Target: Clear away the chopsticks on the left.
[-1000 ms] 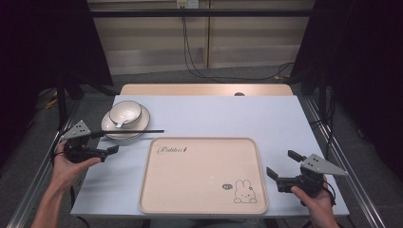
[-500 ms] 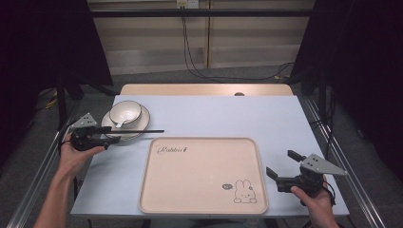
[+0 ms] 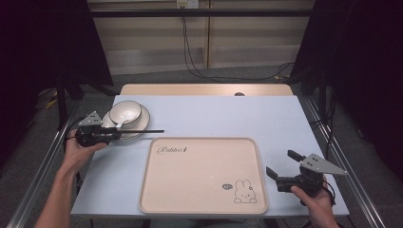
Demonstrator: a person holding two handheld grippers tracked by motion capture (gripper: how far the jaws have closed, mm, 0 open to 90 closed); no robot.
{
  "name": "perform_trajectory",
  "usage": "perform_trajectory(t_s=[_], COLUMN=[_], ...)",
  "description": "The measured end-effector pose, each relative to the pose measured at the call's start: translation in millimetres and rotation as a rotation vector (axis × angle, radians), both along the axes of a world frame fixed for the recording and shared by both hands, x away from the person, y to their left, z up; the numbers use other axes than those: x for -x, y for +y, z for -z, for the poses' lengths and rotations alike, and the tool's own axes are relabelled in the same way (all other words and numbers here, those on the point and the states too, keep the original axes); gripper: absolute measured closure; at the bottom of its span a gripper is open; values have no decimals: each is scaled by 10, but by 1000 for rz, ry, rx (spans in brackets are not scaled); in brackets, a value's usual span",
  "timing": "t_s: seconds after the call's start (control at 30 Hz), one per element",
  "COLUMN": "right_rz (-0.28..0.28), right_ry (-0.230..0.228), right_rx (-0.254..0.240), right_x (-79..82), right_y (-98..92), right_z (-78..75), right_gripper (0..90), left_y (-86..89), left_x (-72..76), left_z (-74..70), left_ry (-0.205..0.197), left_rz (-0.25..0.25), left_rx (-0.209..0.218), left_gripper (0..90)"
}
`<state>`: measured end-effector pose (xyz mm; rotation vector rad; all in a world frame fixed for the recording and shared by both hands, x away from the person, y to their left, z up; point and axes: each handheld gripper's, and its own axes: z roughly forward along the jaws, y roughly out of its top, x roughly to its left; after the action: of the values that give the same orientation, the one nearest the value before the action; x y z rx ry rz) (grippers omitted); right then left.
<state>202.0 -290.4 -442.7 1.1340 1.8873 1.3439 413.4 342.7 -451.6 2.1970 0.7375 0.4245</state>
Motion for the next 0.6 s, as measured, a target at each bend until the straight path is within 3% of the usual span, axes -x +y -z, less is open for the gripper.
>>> perform_trajectory(t_s=[0.13,0.43,0.6], right_rz=[0,-2,0], right_ry=[1,2,5], right_rx=[1,0,-1], right_x=[-1,-1,-1], right_y=[2,-3,-2], right_z=[2,3,5], right_gripper=[8,8,8], left_y=[-46,-15,9], left_x=[-29,-65,-56], left_z=[25,-31,-20], left_ry=[9,-10,-33], left_rz=[2,5,0], left_rx=[-13,-23,-37], left_gripper=[667,648,573])
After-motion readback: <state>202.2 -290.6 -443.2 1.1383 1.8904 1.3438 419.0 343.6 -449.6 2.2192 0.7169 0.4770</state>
